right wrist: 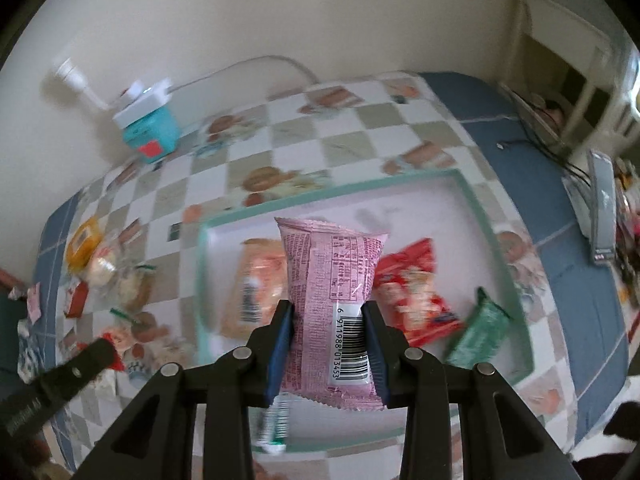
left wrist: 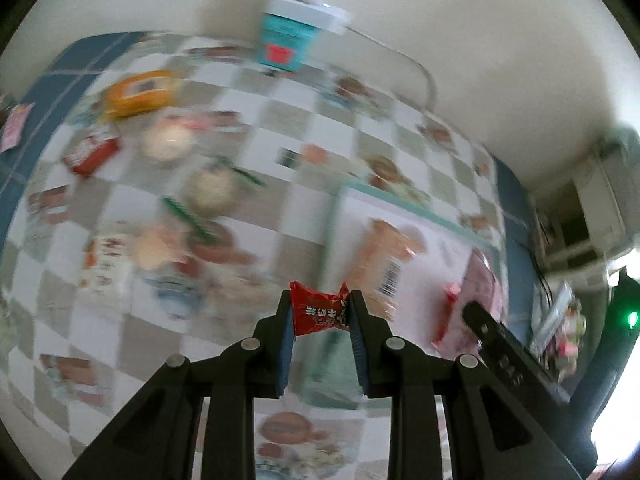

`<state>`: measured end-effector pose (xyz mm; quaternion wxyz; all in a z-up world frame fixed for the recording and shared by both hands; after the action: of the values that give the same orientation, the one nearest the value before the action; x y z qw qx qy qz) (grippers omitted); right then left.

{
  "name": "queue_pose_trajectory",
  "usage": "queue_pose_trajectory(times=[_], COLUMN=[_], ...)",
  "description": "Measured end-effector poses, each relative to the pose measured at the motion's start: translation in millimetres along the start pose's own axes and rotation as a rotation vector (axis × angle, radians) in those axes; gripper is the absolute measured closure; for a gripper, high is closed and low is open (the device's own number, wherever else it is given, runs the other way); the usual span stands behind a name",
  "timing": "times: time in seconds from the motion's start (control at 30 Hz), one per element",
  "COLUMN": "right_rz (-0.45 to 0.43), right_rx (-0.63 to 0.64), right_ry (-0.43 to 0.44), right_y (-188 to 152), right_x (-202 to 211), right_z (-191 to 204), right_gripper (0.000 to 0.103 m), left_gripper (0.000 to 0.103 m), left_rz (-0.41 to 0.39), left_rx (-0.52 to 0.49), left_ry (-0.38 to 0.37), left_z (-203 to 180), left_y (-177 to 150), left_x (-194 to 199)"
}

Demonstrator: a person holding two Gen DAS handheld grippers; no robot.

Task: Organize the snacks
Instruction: 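Carry the red candy and pink pack over the white tray and release both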

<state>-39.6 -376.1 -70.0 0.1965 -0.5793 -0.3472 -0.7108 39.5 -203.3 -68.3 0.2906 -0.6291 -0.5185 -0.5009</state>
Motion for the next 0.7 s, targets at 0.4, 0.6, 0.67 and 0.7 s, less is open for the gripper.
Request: queue_pose_trajectory(times=[0.4,0.6,0.67,0.7], right_rz=[-0.039,-0.061,-0.070,-0.073], right_rx=[-0.174,-0.178,-0.169,-0.165], right_ry=[-0.014,-0.027,-0.039,-0.043], right_y=[25.4,44.1,49.5,51.5], right_x=[-3.7,-19.9,-24.6,-26.3], right_z=[-91.1,-109.9,-112.0,-112.6], right_gripper=[0.065,0.065,0.065,0.065], left_gripper=[0.076,0.076,0.076,0.076], left_rz=[0.100,0.092,0.088,0.087], left_rx=[-0.178,-0.217,-0.229,-0.234], left_ry=[-0.043,-0.038,-0.031,-0.032], left_z=[-85.4,-104.8,-110.4,-113.2], left_y=[-31.9,-26.9,-23.3,-21.8], left_x=[-62.3,-77.1,-80.9,-82.4])
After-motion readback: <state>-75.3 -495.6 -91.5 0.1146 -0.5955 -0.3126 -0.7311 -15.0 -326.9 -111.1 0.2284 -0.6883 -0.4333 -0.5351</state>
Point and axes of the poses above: each gripper's, at about its wrist camera, not at the fingertips, and x roughly against the way its jaws point, z to its left, y to its top, the point moved 9 cm from there along -x, roughly the way its jaws point, and after that the axes turned 9 degrees about z, right-handed, at the moved point
